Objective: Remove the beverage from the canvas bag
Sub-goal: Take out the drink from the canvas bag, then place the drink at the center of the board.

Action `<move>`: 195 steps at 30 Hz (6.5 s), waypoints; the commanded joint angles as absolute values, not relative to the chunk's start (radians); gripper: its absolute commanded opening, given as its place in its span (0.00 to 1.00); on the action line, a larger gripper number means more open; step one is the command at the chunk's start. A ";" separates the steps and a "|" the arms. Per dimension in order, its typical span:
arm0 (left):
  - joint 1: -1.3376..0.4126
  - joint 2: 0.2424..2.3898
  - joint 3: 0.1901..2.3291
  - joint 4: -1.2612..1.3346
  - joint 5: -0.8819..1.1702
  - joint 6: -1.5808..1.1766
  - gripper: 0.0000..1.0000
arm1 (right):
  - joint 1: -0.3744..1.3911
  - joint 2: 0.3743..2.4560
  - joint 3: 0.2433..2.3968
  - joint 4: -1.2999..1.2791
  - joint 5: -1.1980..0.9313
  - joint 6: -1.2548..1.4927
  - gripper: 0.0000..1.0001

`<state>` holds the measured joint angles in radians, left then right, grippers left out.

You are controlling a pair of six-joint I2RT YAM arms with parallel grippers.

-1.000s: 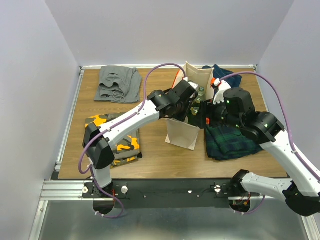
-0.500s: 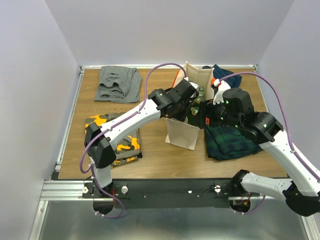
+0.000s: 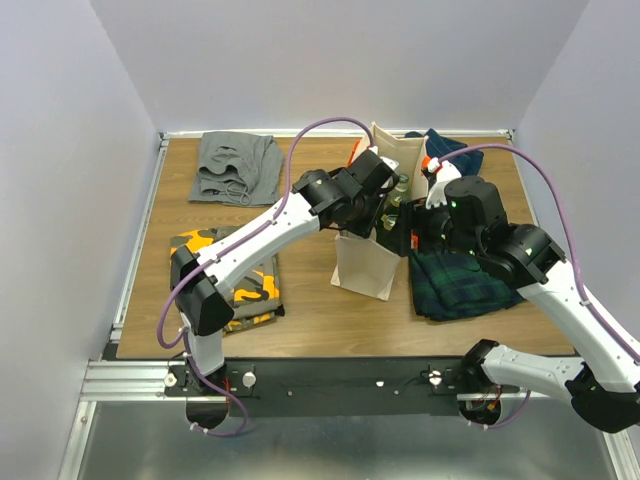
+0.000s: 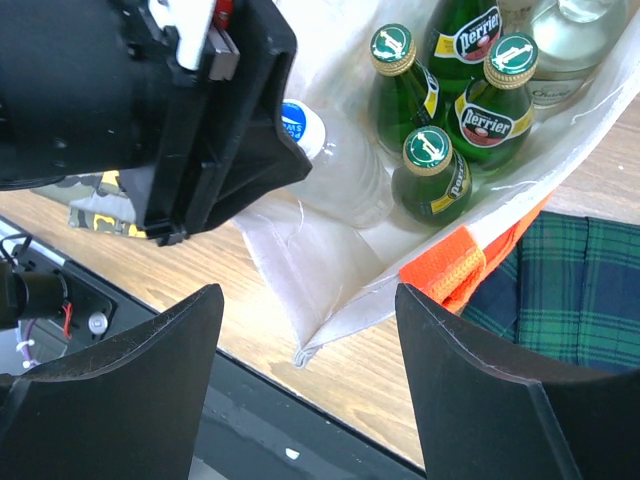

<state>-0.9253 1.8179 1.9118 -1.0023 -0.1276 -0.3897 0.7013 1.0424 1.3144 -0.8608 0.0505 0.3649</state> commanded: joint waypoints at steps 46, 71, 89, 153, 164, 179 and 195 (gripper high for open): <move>-0.933 1.767 2.111 -0.983 -0.172 -0.313 0.00 | 0.707 1.031 1.295 -0.827 0.132 0.359 0.78; -0.927 1.712 2.209 -0.997 -0.209 -0.272 0.00 | 0.706 1.029 1.312 -0.813 0.184 0.374 0.78; -0.904 1.664 2.287 -0.993 -0.247 -0.247 0.00 | 0.707 1.037 1.310 -0.807 0.216 0.374 0.78; -0.713 1.417 1.969 -0.646 -0.380 -0.156 0.00 | 0.707 1.052 1.301 -0.790 0.204 0.376 0.78; -0.632 1.387 1.695 -0.450 -0.327 -0.179 0.00 | 0.707 1.063 1.293 -0.790 0.213 0.371 0.78; -0.545 1.431 1.480 -0.175 -0.265 -0.227 0.00 | 0.707 1.086 1.313 -0.805 0.224 0.370 0.78; -0.439 1.727 1.568 0.043 -0.169 -0.275 0.00 | 0.707 1.144 1.387 -0.841 0.276 0.351 0.79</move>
<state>-0.4614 1.6886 1.4670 -0.1570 -0.2035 -0.2539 0.7013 1.1263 1.3361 -0.8139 0.2287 0.3649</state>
